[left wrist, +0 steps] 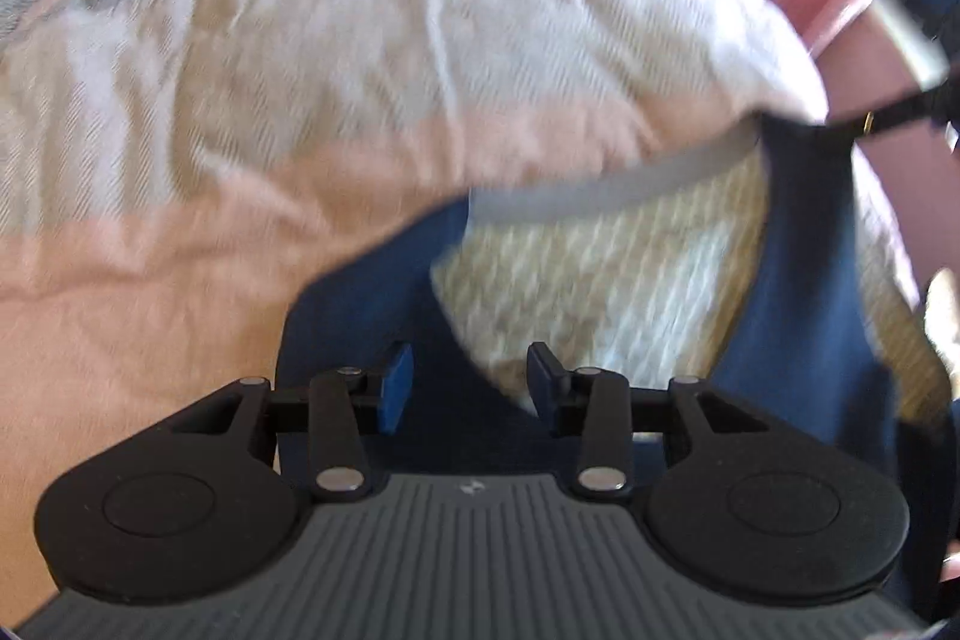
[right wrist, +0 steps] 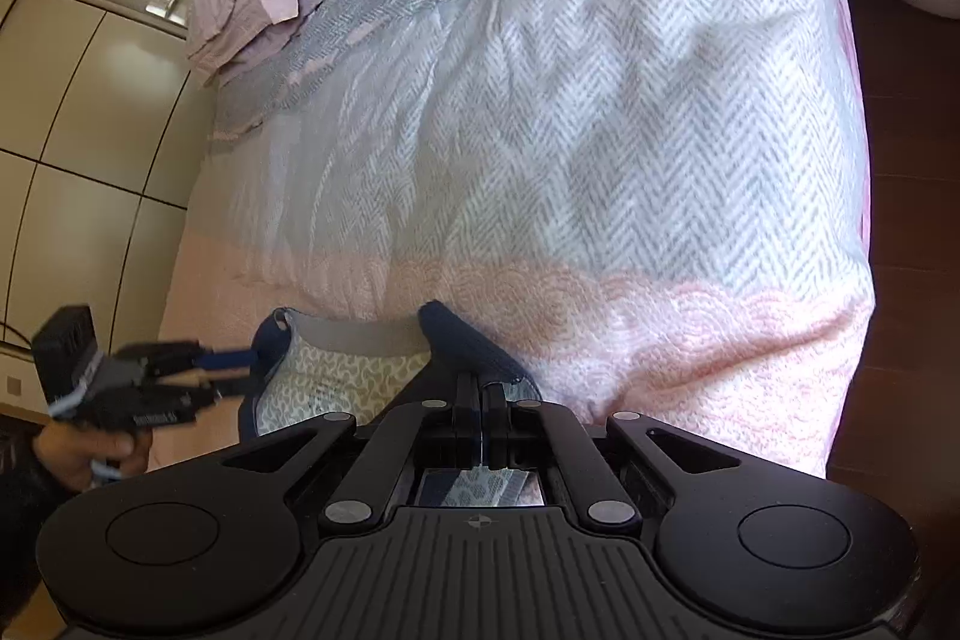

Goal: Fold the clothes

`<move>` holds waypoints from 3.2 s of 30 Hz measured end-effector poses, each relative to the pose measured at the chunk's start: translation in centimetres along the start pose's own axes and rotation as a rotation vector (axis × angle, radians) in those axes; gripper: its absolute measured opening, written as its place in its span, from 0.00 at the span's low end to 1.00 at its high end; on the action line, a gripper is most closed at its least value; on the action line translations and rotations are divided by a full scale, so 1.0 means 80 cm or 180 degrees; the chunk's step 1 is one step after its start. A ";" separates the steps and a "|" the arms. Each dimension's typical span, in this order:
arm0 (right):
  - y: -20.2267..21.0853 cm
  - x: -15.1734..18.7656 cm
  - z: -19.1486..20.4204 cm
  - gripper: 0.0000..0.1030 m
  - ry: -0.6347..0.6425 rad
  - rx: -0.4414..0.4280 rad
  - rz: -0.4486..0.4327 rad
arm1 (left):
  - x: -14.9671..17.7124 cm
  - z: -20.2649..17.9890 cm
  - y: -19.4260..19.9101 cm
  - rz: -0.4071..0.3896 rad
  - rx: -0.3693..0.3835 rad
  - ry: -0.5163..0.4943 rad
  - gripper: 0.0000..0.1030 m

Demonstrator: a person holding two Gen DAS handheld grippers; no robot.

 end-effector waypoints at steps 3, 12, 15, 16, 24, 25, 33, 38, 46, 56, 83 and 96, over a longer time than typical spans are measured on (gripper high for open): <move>-0.003 -0.005 0.006 0.00 0.0052 -0.0045 0.0008 | 0.016 0.014 0.001 0.0057 -0.0209 0.0228 0.37; -0.005 -0.005 0.014 0.00 0.0120 -0.0047 0.0016 | 0.004 0.005 0.033 -0.0177 -0.0087 0.0594 0.00; 0.001 -0.017 0.017 0.00 0.0145 -0.0068 -0.0046 | -0.024 -0.015 0.055 -0.0423 0.0100 0.0694 0.00; 0.003 -0.020 0.018 0.00 0.0154 -0.0074 -0.0065 | -0.026 -0.023 0.046 -0.0377 0.0098 0.0636 0.00; -0.006 -0.008 -0.008 0.00 0.0029 0.0051 0.0037 | -0.019 -0.040 0.011 -0.0159 0.0228 0.0487 0.30; -0.002 -0.009 -0.008 0.00 0.0061 0.0059 0.0062 | -0.024 -0.039 0.022 -0.0218 0.0347 0.0490 0.33; 0.027 -0.029 0.019 0.52 0.0678 0.0195 -0.0060 | -0.075 0.029 0.045 -0.0570 0.0303 0.0165 0.44; -0.010 -0.026 0.039 0.58 0.1099 -0.0064 0.0116 | -0.070 0.054 -0.030 -0.0238 0.0238 -0.0170 0.38; -0.068 0.013 0.021 0.21 0.1310 -0.0115 0.0665 | -0.053 0.038 -0.073 0.0046 0.0616 -0.0361 0.13; -0.019 -0.048 0.078 0.02 0.1618 -0.0266 0.0318 | -0.135 0.050 0.038 -0.0806 0.0299 -0.0239 0.00; 0.025 -0.009 0.093 0.52 0.2040 -0.0334 0.0509 | 0.107 -0.012 0.190 -0.0813 -0.1083 0.1441 0.36; 0.049 0.137 0.123 0.52 0.2198 -0.0592 0.1193 | 0.420 -0.272 0.315 -0.0792 -0.1349 0.2744 0.44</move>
Point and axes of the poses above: each gripper's, at about its wrist camera, not at the fingertips, and y roughly against the way its jaws point, z to its left, x to its underside, the point moved 8 cm from there along -y, roughly the way its jaws point, and after that the axes turned 9 degrees about -z, right-handed, at the moved point
